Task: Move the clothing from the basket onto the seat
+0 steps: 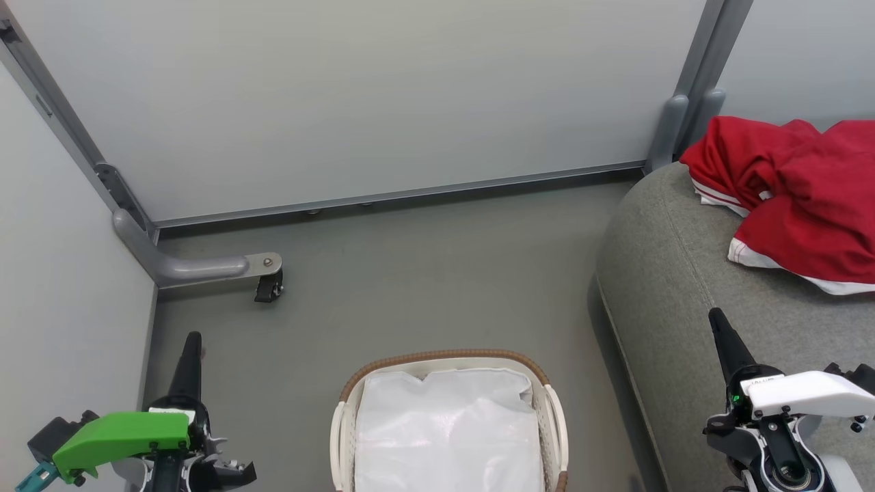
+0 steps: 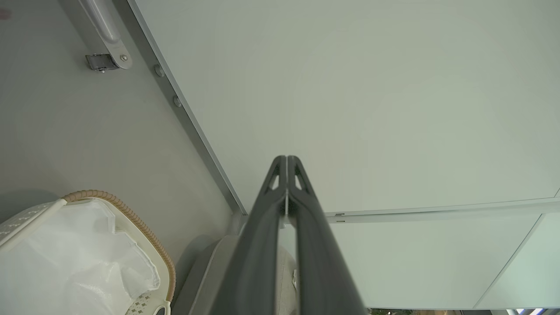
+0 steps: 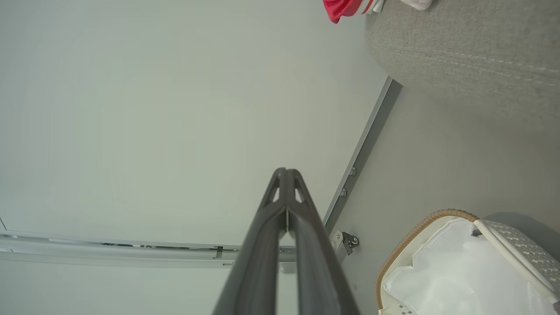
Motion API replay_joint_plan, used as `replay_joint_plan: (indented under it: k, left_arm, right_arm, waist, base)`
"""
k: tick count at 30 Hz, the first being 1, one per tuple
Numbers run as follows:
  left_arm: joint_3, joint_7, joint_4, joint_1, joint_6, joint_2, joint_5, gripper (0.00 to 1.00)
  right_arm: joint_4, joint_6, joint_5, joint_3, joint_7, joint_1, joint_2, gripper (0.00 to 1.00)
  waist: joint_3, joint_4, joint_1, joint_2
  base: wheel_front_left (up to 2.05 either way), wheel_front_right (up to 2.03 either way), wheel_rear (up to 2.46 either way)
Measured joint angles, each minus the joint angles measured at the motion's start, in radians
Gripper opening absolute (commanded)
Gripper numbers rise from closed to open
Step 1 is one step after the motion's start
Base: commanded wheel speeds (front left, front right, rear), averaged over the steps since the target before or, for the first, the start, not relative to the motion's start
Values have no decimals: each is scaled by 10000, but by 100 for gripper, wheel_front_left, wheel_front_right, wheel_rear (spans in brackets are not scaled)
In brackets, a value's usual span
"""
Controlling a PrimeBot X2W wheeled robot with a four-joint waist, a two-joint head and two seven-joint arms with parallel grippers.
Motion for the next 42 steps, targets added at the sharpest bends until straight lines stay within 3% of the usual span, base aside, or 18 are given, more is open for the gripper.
replay_joint_plan:
  k: [28, 42]
  left_arm:
    - [328, 523, -128, -164, -58, 4, -1689, 0]
    - [337, 531, -138, -193, -61, 4, -1703, 0]
  right_arm:
    - [-161, 0, 2167, -109, 525, 0, -17, 0]
    - [-167, -2, 2199, -113, 525, 0, -17, 0]
  waist:
    - [-77, -85, 0, 0]
    - [-78, -86, 0, 0]
  base:
    - [0, 0, 0]
    - [0, 0, 0]
